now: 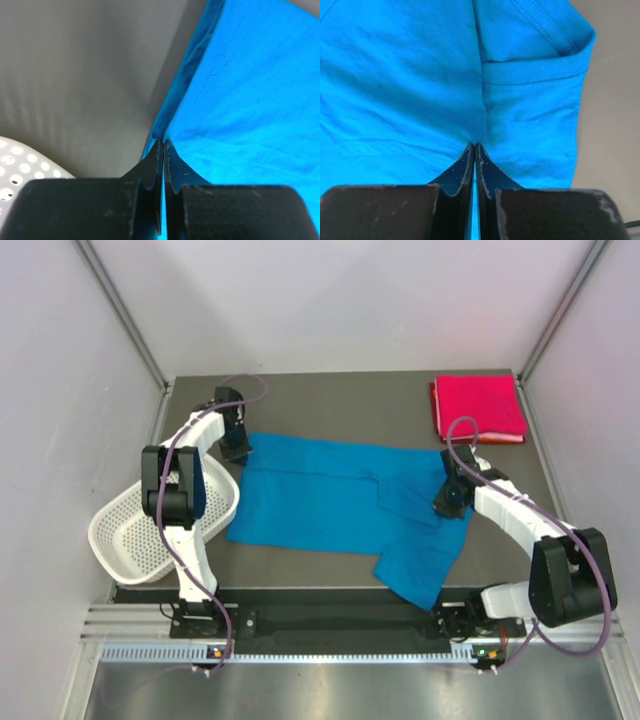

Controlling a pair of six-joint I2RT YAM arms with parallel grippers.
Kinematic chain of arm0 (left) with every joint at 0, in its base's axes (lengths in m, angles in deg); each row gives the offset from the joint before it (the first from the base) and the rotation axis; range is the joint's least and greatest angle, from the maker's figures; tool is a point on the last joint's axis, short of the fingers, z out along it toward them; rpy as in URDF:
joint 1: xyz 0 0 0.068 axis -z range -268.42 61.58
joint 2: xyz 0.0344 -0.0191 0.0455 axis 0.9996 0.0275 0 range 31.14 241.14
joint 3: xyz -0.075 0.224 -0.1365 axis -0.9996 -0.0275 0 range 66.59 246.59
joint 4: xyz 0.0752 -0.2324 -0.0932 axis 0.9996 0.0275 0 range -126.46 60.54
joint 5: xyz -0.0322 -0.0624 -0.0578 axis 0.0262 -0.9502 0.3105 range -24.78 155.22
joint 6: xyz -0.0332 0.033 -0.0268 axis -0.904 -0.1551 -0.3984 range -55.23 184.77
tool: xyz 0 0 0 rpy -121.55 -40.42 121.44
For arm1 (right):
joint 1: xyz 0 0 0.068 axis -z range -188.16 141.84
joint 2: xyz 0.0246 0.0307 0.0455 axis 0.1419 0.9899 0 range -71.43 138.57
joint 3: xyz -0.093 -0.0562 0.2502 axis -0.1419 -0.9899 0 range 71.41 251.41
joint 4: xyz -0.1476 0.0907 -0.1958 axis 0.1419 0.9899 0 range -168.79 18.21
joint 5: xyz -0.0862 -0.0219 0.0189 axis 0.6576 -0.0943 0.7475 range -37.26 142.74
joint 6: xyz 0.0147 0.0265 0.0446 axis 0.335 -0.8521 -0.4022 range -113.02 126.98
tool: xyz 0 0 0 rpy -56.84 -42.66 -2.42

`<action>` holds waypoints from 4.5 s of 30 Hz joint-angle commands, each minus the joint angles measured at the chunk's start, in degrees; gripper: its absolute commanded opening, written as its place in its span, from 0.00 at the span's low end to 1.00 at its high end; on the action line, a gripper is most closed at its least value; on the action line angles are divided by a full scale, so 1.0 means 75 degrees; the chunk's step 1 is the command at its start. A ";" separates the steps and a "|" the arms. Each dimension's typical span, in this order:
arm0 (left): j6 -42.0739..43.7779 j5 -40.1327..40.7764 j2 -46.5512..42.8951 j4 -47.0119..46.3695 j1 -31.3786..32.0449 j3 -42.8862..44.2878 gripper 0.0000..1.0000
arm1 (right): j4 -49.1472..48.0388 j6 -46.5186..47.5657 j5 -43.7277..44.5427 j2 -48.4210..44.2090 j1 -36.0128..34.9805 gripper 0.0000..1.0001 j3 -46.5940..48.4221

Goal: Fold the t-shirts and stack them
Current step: Fold the tshirt

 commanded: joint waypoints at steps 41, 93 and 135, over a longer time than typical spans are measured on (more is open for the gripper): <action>0.0304 0.0424 0.0107 0.0997 0.0057 0.1138 0.33 | 0.0191 0.1268 -0.0390 0.0439 0.0967 0.31 0.0463; 0.1381 -0.0558 0.1208 0.0283 0.0045 0.2651 0.47 | -0.2247 0.3096 -0.2100 0.2315 0.1483 0.50 0.2971; 0.2824 -0.0924 0.1888 0.0013 -0.0131 0.2991 0.43 | -0.2891 0.5451 -0.3402 0.4388 0.3205 0.42 0.3499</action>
